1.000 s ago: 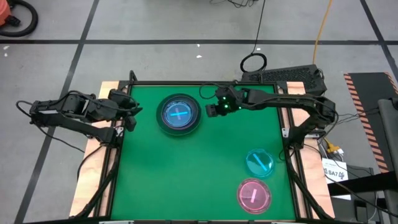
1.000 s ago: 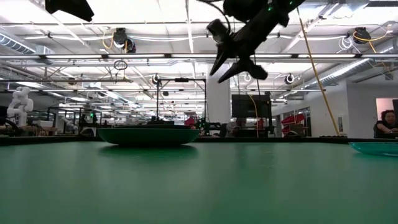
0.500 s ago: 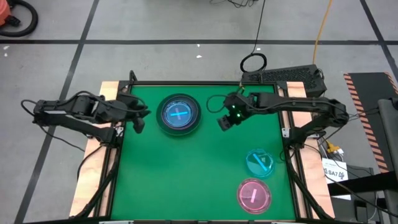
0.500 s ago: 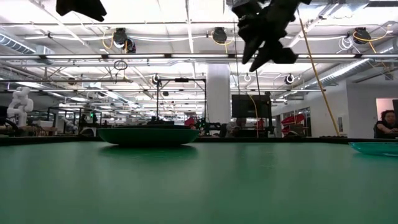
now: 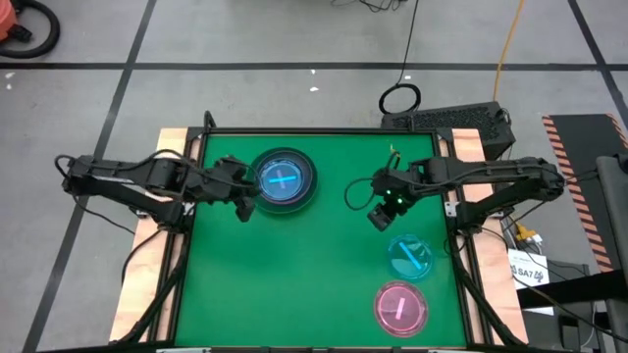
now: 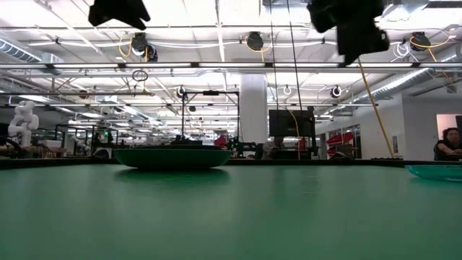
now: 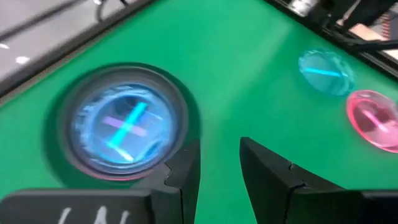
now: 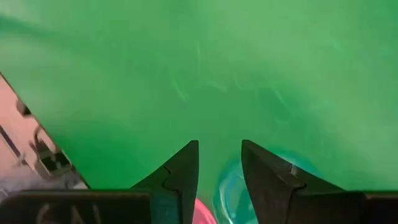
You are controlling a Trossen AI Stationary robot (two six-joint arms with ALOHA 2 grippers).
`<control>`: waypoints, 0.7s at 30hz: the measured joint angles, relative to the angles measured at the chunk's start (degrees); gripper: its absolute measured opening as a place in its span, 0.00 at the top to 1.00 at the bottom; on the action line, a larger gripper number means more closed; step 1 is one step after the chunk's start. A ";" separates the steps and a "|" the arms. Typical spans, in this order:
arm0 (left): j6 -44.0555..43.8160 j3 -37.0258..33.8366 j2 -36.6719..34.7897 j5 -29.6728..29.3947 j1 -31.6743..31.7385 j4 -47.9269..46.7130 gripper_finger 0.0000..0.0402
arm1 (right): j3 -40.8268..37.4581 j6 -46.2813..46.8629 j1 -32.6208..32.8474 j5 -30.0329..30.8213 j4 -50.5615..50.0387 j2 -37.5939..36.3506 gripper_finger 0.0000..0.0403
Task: Stack plastic plates
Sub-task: Stack the pink plate on the blue plate
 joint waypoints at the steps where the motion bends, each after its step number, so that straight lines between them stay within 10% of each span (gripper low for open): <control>1: -0.21 0.00 0.63 0.76 -0.27 0.77 0.71 | 0.00 0.36 0.86 0.06 -1.06 -0.44 0.72; 21: -11.42 0.02 5.86 0.73 -7.01 5.80 0.50 | -2.17 18.32 21.74 3.21 -7.63 -2.39 0.71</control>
